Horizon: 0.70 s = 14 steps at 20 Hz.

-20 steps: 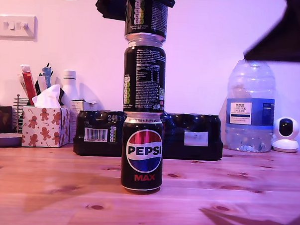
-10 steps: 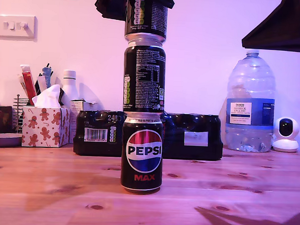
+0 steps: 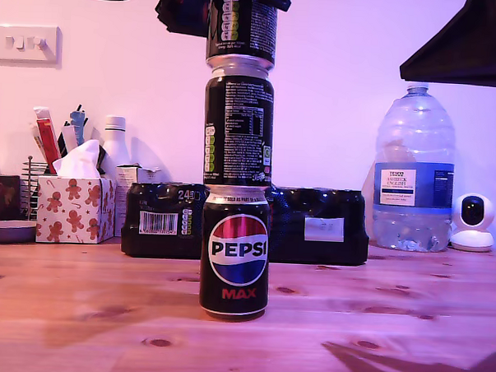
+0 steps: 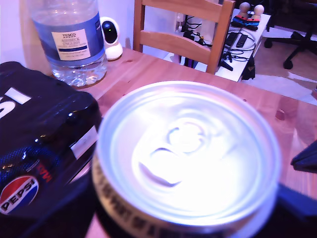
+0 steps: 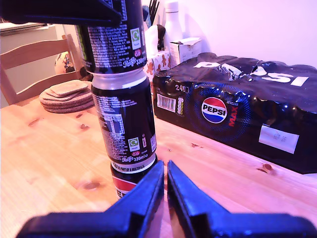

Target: Stack up the Pepsi cans on top of each other

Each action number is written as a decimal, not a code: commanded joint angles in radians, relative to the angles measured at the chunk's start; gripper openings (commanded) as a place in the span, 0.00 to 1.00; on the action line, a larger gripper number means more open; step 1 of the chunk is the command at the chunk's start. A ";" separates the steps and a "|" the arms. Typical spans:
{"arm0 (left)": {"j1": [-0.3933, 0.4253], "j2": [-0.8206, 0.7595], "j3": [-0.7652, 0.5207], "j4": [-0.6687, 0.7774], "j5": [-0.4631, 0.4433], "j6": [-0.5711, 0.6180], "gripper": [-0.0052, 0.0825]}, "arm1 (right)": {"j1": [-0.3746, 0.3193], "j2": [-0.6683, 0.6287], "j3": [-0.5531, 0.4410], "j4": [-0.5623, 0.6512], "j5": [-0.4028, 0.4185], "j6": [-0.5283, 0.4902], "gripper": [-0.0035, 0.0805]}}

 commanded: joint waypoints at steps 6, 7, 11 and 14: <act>-0.013 -0.006 -0.003 0.007 -0.047 -0.006 0.96 | 0.004 0.000 -0.005 0.005 0.000 0.000 0.03; -0.013 -0.006 -0.003 0.007 -0.047 -0.006 0.96 | 0.004 0.000 -0.005 0.005 0.000 0.000 0.03; -0.013 -0.007 -0.003 0.008 -0.023 -0.006 0.96 | 0.004 0.000 -0.005 -0.001 0.000 0.000 0.03; -0.013 -0.007 -0.003 0.008 0.002 -0.006 0.96 | 0.004 0.000 -0.005 -0.001 0.000 0.000 0.03</act>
